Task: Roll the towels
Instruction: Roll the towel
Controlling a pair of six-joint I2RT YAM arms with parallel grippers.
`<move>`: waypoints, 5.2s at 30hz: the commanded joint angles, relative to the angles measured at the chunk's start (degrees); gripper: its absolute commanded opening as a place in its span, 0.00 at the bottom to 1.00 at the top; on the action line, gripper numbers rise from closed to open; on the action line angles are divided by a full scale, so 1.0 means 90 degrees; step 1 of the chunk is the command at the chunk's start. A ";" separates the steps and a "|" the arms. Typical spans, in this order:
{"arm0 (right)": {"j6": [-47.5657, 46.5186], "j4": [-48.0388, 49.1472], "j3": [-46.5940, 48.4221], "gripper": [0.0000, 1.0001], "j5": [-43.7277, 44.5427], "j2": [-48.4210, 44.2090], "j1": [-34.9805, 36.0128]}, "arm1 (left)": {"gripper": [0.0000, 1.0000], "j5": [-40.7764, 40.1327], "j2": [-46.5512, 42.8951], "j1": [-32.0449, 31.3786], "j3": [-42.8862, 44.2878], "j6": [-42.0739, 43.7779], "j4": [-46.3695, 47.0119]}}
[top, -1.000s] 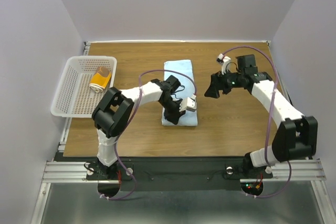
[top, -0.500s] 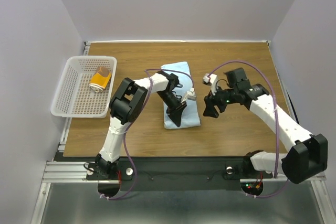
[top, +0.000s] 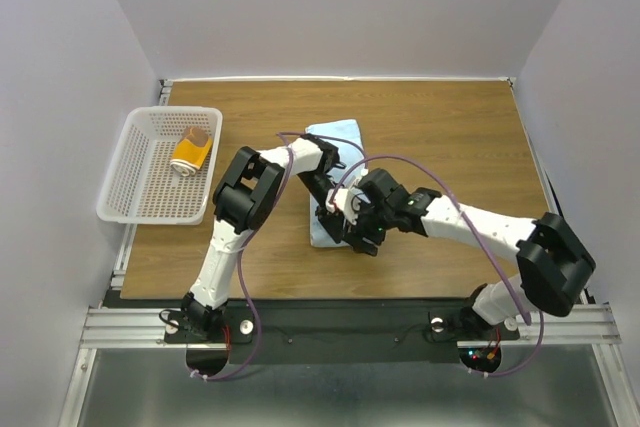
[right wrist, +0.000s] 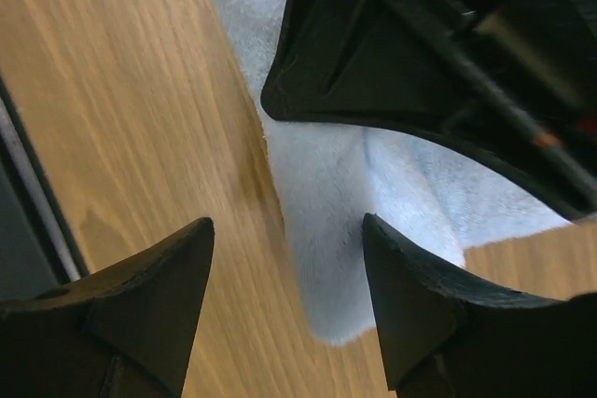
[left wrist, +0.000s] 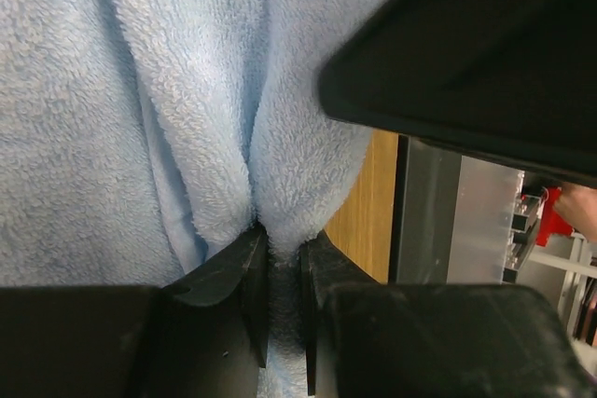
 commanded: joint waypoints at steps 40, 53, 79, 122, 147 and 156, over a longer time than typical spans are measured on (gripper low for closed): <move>0.1099 -0.0795 0.0922 0.01 -0.3189 0.1977 -0.0982 | 0.77 0.0047 -0.2877 0.2690 -0.1562 -0.0112 0.1477; 0.1266 -0.1839 0.2250 0.01 -0.4654 0.4018 -0.1617 | 0.94 -0.3692 -0.7672 0.0525 -0.5984 0.0577 0.5559; 0.0621 -0.3343 0.3325 0.01 -0.5222 0.5298 -0.1783 | 0.66 -0.6820 -0.6514 -0.2584 -0.8227 0.2387 0.9693; 0.0230 -0.1929 0.1881 0.80 -0.2148 -0.0443 -0.2684 | 0.06 -0.1224 -0.1045 0.0384 -0.1314 0.1439 0.0290; -0.0795 0.0972 0.0298 0.61 0.0980 0.1158 0.0238 | 0.16 -0.1244 0.0040 0.0766 -0.0004 0.1293 -0.0073; -0.0834 0.0845 -0.0200 0.01 0.0345 0.0972 0.0209 | 0.48 -0.0902 -0.0848 0.1088 -0.0424 0.0883 0.0455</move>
